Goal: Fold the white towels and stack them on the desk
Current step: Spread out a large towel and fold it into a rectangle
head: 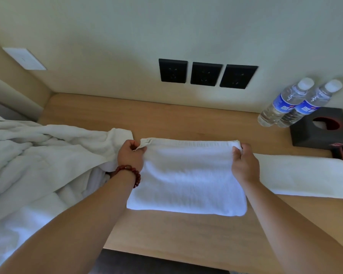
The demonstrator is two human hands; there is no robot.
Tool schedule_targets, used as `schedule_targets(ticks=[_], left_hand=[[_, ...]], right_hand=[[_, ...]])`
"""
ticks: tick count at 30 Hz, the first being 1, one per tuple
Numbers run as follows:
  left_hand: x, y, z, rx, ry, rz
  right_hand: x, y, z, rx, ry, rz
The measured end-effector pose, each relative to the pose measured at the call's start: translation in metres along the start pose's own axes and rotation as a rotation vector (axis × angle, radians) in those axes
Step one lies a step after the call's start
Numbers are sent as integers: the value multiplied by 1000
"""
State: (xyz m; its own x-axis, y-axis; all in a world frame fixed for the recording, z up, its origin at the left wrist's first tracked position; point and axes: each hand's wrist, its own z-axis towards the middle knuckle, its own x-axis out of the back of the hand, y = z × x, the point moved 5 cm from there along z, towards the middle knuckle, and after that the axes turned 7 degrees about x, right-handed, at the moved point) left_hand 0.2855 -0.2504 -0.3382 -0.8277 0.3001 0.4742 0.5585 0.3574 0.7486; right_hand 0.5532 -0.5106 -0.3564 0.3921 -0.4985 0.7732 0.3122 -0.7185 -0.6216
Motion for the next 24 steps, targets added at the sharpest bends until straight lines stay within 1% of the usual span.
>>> schedule_targets(ticks=[7, 10, 11, 12, 13, 15, 17, 19, 20, 22, 24], left_hand=[[-14, -9, 15, 83, 82, 123], [-12, -8, 14, 88, 167, 206], [-10, -6, 13, 61, 199, 240], [-9, -4, 11, -5, 227, 289], [-8, -2, 8, -109, 246, 358], [-13, 0, -5, -380, 264, 515], [-25, 1, -23, -638, 275, 628], [-42, -1, -38, -812, 234, 714], [-53, -2, -46, -862, 185, 768], [-74, -6, -57, -918, 48, 906], [-92, -16, -62, -902, -68, 1037]], right_hand=[[-22, 2, 24, -14, -39, -46], [-27, 4, 23, -7, -11, -95], [-27, 2, 20, 4, 19, -113], [-26, -1, 18, 43, 70, -138], [-25, -5, 16, 118, 136, -187], [-24, -16, 10, 290, 235, -369], [-29, -32, 1, 445, 235, -482], [-40, -49, -12, 548, 171, -478], [-49, -56, -19, 556, 109, -468], [-71, -64, -33, 527, -51, -470], [-94, -65, -45, 492, -195, -489]])
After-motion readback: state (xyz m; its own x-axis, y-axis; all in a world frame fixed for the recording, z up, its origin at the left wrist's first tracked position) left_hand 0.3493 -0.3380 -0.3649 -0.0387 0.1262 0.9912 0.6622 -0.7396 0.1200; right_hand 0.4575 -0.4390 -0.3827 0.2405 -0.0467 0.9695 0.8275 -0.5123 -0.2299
